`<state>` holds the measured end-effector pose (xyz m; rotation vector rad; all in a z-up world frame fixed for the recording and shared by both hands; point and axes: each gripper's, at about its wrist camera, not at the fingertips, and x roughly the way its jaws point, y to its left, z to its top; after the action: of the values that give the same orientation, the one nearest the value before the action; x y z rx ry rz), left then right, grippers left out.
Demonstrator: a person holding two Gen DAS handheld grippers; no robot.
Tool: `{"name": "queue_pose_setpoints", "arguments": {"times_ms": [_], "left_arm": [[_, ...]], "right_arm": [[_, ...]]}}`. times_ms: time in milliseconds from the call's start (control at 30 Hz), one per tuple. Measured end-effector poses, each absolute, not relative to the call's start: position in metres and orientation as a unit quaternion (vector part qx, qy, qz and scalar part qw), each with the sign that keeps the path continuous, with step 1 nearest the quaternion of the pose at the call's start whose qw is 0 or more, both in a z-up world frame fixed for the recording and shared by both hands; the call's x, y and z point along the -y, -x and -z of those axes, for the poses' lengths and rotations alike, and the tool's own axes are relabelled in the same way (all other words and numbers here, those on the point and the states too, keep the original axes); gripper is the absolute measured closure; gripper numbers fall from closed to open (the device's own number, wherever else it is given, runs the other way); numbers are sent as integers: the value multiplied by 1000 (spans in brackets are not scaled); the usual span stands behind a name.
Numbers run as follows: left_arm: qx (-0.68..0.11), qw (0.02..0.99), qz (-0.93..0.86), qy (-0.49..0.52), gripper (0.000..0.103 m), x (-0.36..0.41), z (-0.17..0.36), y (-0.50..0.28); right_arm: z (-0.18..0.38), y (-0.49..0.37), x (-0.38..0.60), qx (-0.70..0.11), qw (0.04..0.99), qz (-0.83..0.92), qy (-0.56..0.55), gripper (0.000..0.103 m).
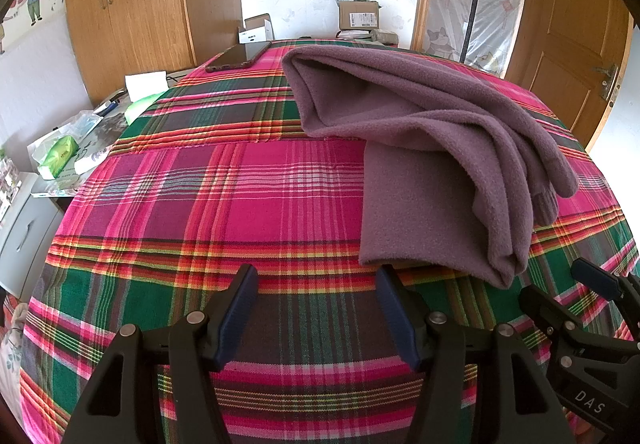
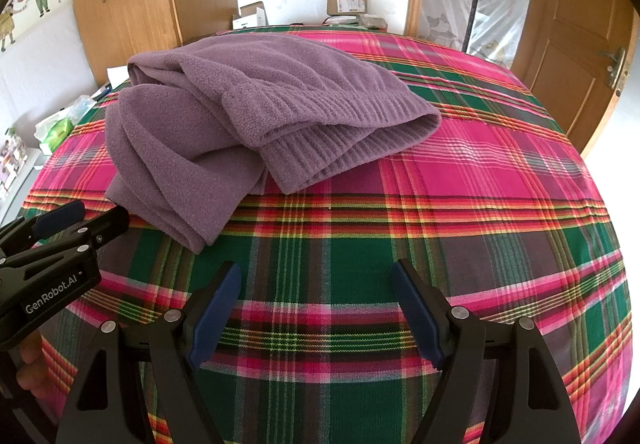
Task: Fold clothes
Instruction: 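Move both grippers toward the mauve fleece garment on the bed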
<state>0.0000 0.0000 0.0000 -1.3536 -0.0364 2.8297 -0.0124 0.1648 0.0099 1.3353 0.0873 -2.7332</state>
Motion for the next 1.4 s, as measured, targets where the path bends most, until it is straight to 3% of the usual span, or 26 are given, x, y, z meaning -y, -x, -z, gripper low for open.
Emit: {"name": "queue_pose_setpoints", "arguments": {"times_ms": [600, 767, 1133, 1233, 1300, 1400], "left_arm": [[13, 4, -902, 432, 40, 0, 0, 0], [9, 20, -900, 435, 28, -2, 3, 4], [0, 28, -900, 436, 27, -5, 2, 1], [-5, 48, -899, 435, 31, -1, 0, -1], [-3, 66, -898, 436, 42, 3, -3, -2], [-19, 71, -903, 424, 42, 7, -13, -6]], "right_arm": [[-10, 12, -165, -29, 49, 897, -438, 24], [-10, 12, -165, -28, 49, 897, -438, 24], [-10, 12, -163, -28, 49, 898, -437, 24], [-9, 12, -163, -27, 51, 898, -437, 24], [-10, 11, -163, -25, 54, 898, -436, 24], [-11, 10, -167, -23, 59, 898, -435, 24]]}}
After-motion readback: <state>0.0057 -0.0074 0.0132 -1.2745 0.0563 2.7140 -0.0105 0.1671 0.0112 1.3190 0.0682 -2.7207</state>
